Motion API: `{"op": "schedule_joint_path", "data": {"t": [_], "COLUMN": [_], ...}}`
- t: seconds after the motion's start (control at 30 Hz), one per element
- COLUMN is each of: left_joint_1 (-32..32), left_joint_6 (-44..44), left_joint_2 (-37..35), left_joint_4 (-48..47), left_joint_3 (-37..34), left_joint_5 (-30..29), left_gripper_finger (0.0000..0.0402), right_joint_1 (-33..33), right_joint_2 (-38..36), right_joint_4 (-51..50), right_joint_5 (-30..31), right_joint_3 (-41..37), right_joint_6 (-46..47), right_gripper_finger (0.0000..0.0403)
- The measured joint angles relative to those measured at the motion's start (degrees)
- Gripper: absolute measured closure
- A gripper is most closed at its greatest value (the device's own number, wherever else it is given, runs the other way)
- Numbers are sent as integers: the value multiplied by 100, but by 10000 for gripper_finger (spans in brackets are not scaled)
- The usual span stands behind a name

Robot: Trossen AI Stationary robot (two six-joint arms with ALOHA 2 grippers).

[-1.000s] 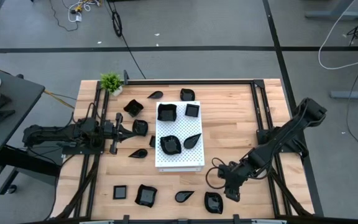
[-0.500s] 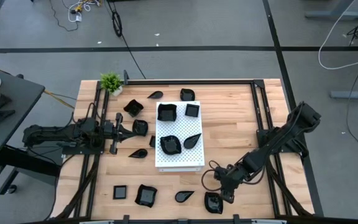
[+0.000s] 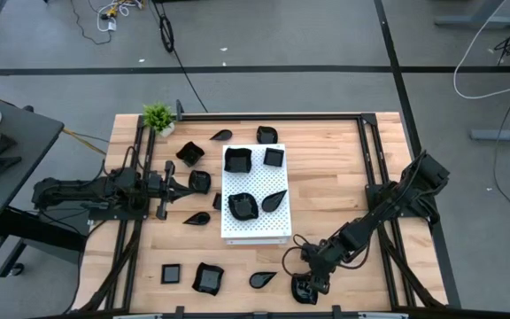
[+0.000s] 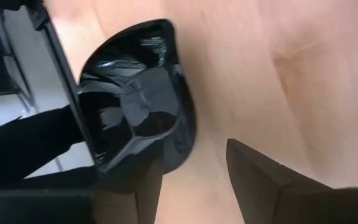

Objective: Pick & Place Mini shaped plates
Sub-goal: Stack the black leaf shaped plate on top of the other black leaf shaped plate on the shelf

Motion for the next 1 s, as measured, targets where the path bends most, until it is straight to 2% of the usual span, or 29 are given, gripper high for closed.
{"op": "schedule_joint_path", "data": {"t": [0.33,0.83,1.0], "left_joint_1": [1,0,0], "left_joint_6": [0,0,1], "left_joint_2": [-2,-2,-2], "left_joint_4": [0,0,-2], "left_joint_3": [-2,0,-2], "left_joint_5": [0,0,-2], "left_gripper_finger": [381,381,381], "right_joint_1": [1,-40,-78], "right_joint_2": [28,71,315], "right_joint_4": [271,291,536], "right_joint_5": [-36,-45,-338], "right_joint_3": [0,-2,-9], "right_joint_6": [21,18,17], "right_gripper_finger": [232,288,304]}}
